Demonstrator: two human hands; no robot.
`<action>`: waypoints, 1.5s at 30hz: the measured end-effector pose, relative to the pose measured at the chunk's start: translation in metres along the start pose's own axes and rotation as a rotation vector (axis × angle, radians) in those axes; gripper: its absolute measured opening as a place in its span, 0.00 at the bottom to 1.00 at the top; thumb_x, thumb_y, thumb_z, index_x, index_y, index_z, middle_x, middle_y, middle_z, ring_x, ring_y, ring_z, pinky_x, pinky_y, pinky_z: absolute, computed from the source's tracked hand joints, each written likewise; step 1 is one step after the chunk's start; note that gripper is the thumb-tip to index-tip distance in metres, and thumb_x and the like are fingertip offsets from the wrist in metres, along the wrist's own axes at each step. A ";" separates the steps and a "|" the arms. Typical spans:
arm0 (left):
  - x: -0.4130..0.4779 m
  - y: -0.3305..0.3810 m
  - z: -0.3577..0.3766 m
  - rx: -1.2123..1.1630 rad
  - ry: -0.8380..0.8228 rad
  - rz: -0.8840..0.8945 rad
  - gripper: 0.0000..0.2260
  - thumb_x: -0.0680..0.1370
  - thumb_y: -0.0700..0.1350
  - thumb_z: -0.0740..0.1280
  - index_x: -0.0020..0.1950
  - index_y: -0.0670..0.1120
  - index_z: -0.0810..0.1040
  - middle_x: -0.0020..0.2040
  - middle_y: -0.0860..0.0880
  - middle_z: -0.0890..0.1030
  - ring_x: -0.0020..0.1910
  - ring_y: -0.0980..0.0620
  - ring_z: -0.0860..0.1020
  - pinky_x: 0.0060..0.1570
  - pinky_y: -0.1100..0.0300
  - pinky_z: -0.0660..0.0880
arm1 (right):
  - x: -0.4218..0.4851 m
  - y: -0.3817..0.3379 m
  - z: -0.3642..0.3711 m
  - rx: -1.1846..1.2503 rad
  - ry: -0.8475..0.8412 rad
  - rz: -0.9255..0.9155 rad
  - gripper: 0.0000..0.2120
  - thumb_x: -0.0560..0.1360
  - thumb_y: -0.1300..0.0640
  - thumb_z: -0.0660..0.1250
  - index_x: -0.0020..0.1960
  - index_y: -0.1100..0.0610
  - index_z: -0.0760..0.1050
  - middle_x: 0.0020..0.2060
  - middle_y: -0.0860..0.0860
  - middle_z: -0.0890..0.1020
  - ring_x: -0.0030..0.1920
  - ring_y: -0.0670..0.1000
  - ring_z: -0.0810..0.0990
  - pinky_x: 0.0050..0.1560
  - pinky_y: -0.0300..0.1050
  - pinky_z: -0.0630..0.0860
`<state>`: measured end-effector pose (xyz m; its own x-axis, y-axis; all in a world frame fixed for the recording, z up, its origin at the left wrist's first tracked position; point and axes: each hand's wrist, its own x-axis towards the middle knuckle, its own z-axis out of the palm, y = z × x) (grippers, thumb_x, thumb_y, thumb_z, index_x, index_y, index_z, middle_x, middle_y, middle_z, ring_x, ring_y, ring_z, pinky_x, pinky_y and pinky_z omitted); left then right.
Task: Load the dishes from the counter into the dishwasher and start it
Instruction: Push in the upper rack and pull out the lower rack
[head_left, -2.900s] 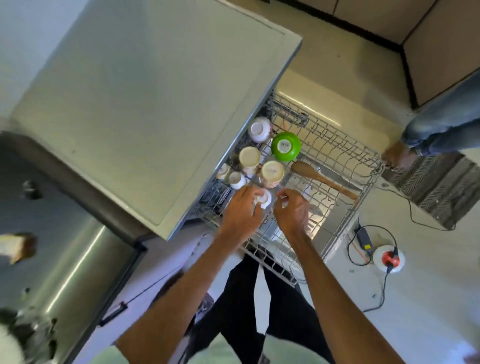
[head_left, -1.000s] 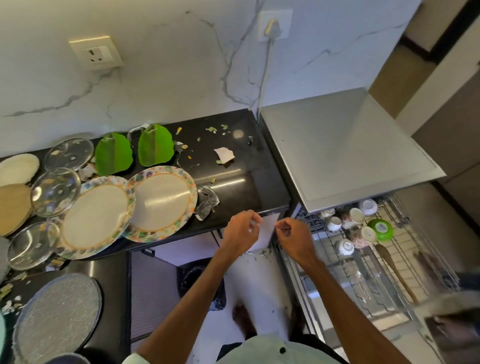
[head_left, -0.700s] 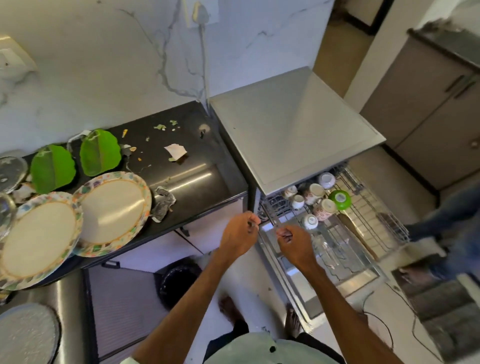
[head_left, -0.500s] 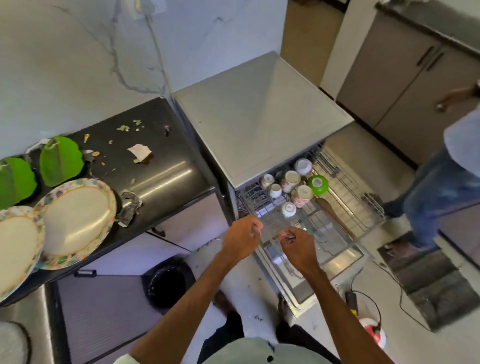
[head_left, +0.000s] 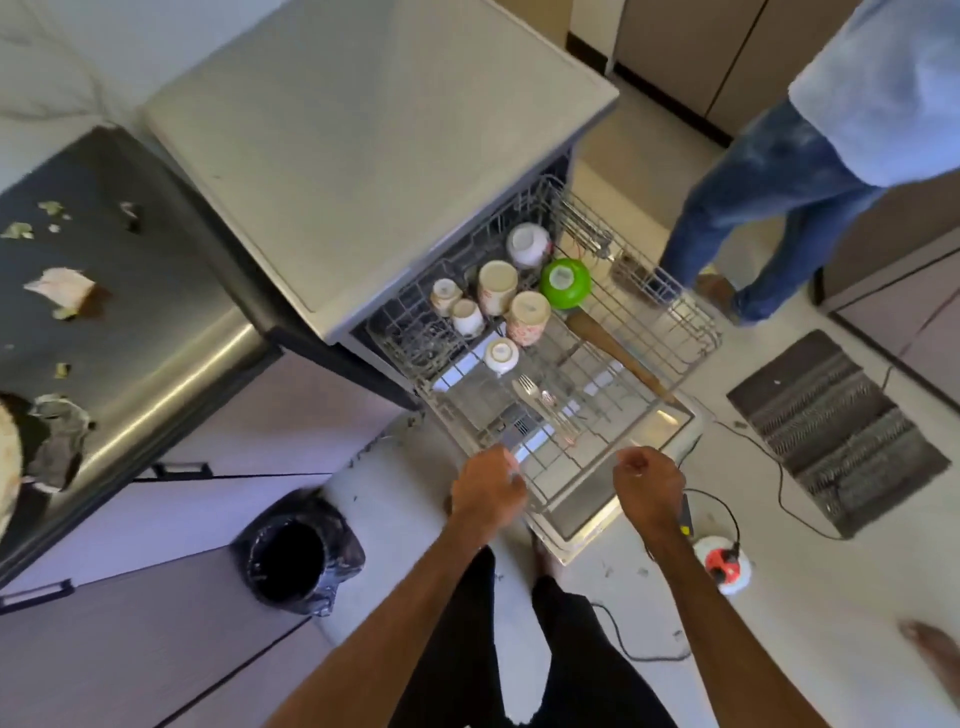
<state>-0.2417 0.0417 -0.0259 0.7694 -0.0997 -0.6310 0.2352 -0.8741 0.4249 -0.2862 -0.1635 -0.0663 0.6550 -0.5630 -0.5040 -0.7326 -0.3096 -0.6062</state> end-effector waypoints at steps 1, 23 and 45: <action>0.009 -0.003 0.012 0.026 -0.020 -0.019 0.10 0.77 0.47 0.63 0.56 0.46 0.79 0.54 0.48 0.82 0.56 0.47 0.80 0.55 0.53 0.78 | 0.008 0.009 0.005 0.005 0.009 0.038 0.10 0.72 0.64 0.69 0.52 0.58 0.82 0.45 0.51 0.83 0.47 0.52 0.79 0.50 0.40 0.70; 0.113 -0.087 0.089 -0.602 -0.273 -0.576 0.15 0.77 0.50 0.64 0.50 0.37 0.79 0.42 0.38 0.85 0.41 0.40 0.86 0.43 0.47 0.84 | 0.117 0.024 0.101 -0.080 0.064 0.322 0.11 0.78 0.66 0.60 0.52 0.73 0.77 0.48 0.67 0.82 0.50 0.65 0.81 0.44 0.49 0.73; 0.195 -0.058 0.035 -2.292 -0.173 -0.730 0.19 0.83 0.36 0.56 0.73 0.29 0.66 0.67 0.30 0.74 0.67 0.36 0.75 0.52 0.39 0.78 | 0.177 -0.087 0.195 0.074 -0.149 0.037 0.08 0.70 0.63 0.63 0.40 0.65 0.81 0.36 0.60 0.84 0.38 0.59 0.85 0.39 0.60 0.83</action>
<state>-0.1256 0.0563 -0.1961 0.2936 -0.2715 -0.9166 0.4279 0.8947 -0.1280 -0.0707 -0.0866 -0.2226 0.6521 -0.4513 -0.6091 -0.7446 -0.2305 -0.6264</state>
